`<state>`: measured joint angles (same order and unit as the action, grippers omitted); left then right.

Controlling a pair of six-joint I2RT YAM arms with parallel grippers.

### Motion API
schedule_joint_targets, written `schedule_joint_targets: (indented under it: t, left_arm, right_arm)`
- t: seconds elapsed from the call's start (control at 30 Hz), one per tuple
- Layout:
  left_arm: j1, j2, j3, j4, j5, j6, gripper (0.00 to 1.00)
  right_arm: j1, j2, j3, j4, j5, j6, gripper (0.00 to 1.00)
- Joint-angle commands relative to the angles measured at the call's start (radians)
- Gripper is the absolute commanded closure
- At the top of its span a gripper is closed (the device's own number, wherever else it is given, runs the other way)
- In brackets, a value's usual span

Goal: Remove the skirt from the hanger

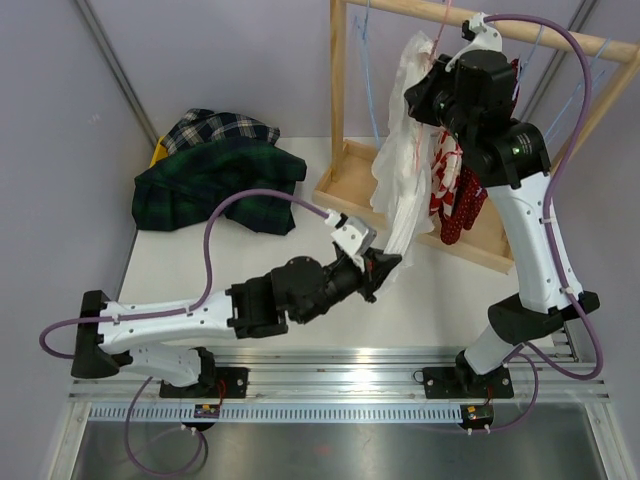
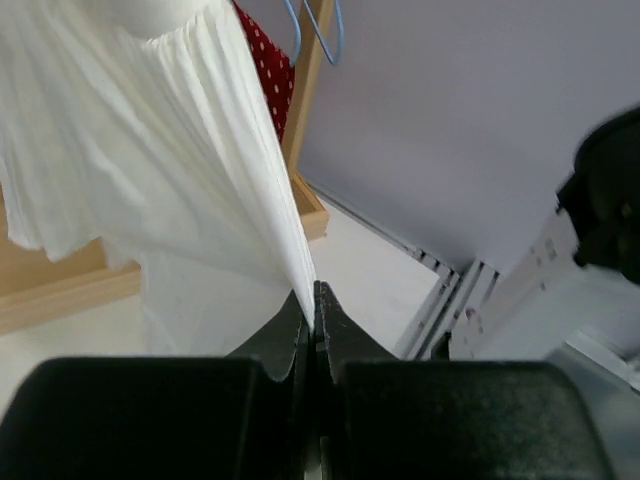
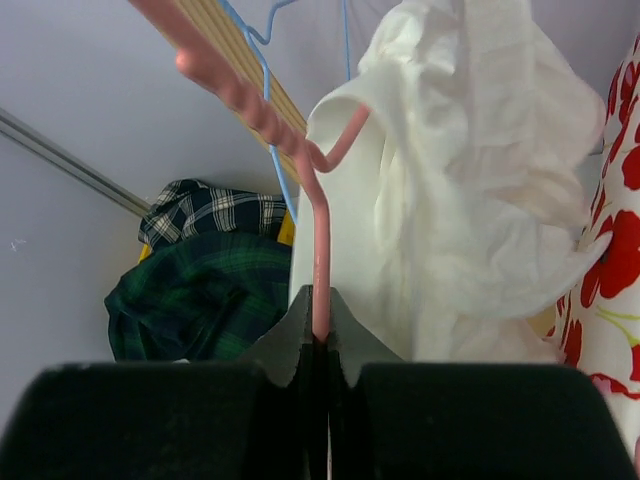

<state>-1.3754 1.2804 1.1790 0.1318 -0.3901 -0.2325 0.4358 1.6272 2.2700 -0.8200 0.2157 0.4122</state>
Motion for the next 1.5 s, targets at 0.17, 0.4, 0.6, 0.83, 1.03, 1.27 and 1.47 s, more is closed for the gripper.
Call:
schedule_joint_targets:
  t: [0.17,0.4,0.6,0.83,1.03,1.27,1.47]
  left_arm:
    - [-0.174,-0.029,-0.15,-0.08,-0.142,-0.042,1.0]
    - [-0.082,0.104,0.034,-0.129,-0.237,-0.013,1.0]
    - [0.119,0.263,0.322,-0.173,-0.178,0.131,1.0]
    - [0.321,0.364,0.537,-0.253,-0.138,0.147,1.0]
    - [0.371,0.334,0.539,-0.344,-0.092,0.108,1.0]
    - [0.243,-0.016,0.118,-0.357,-0.233,0.07,1.0]
    - [0.242,-0.288,-0.016,-0.585,-0.3,0.007,1.0]
  right_arm:
    - [-0.017,0.029,0.1,0.173,0.09,-0.029,1.0]
    - [-0.016,0.022,0.149,0.018,-0.004,0.068,1.0]
    - [-0.016,-0.15,-0.107,-0.025,-0.174,0.2,1.0]
    - [-0.017,-0.303,-0.231,-0.232,-0.311,0.289,1.0]
    - [-0.017,-0.339,-0.222,-0.252,-0.319,0.267,1.0]
    - [-0.019,-0.094,0.063,-0.189,-0.237,0.136,1.0]
    - [-0.04,0.163,0.339,-0.122,-0.164,0.065,1.0]
